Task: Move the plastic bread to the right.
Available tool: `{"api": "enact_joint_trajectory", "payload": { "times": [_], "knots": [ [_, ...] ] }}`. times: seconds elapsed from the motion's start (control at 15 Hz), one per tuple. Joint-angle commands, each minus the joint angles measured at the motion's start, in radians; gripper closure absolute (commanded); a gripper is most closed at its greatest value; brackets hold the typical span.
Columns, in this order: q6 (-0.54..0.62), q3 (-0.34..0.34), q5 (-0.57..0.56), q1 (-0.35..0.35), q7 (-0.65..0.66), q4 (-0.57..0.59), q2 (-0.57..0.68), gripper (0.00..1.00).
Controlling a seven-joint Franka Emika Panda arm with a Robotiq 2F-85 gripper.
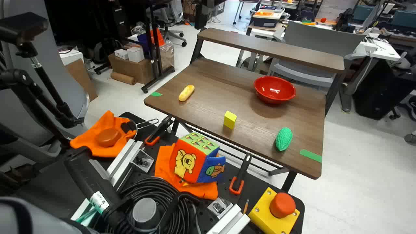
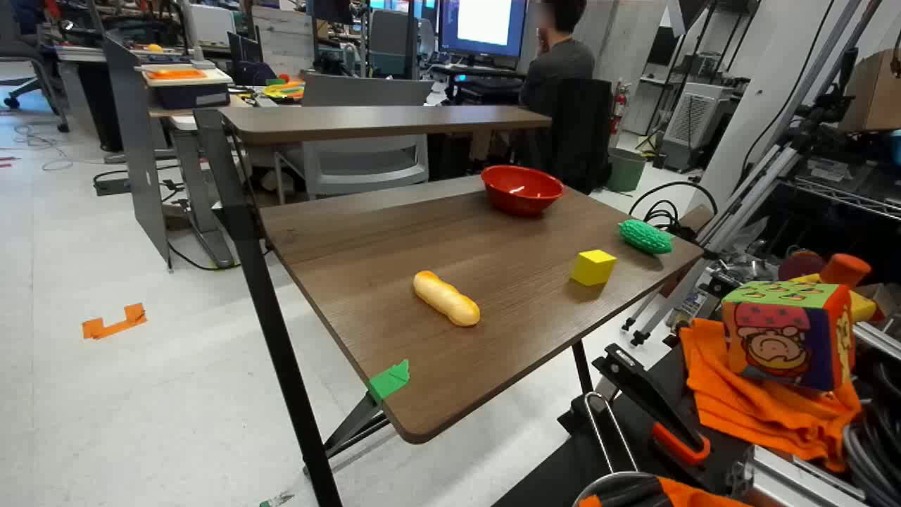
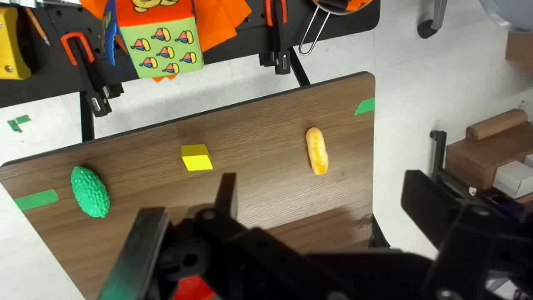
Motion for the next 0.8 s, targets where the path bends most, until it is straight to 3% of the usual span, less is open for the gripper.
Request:
{"api": "enact_joint_trajectory", "payload": {
  "times": [0.0, 0.47, 0.73],
  "knots": [
    [-0.005, 0.004, 0.004, -0.005, -0.003, 0.001, 0.001, 0.0],
    [-0.005, 0.004, 0.004, -0.006, -0.003, 0.0, 0.002, 0.0],
    [0.038, 0.086, 0.001, 0.012, 0.061, 0.059, 0.131, 0.0]
  ]
}}
